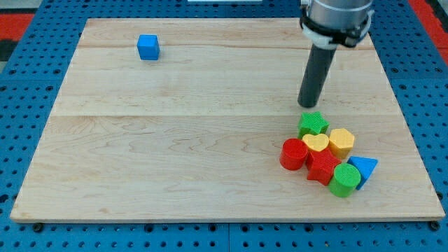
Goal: Push the blue cube to the top of the red circle
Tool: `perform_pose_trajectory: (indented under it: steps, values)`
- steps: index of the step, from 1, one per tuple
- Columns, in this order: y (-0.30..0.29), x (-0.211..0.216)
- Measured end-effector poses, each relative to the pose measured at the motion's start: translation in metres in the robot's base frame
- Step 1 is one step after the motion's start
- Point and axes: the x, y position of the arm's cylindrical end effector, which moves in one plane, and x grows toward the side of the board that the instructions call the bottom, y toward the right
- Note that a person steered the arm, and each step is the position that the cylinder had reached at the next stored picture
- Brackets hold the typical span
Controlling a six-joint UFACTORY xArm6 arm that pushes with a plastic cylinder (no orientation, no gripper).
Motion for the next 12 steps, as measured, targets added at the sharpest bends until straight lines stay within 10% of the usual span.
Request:
perform_pose_trajectory:
  steps: [4, 7, 8, 12]
  values:
    - [-0.126, -0.177]
    - [-0.317, -0.132]
    - [-0.307, -0.084]
    - [-0.288, -0.168]
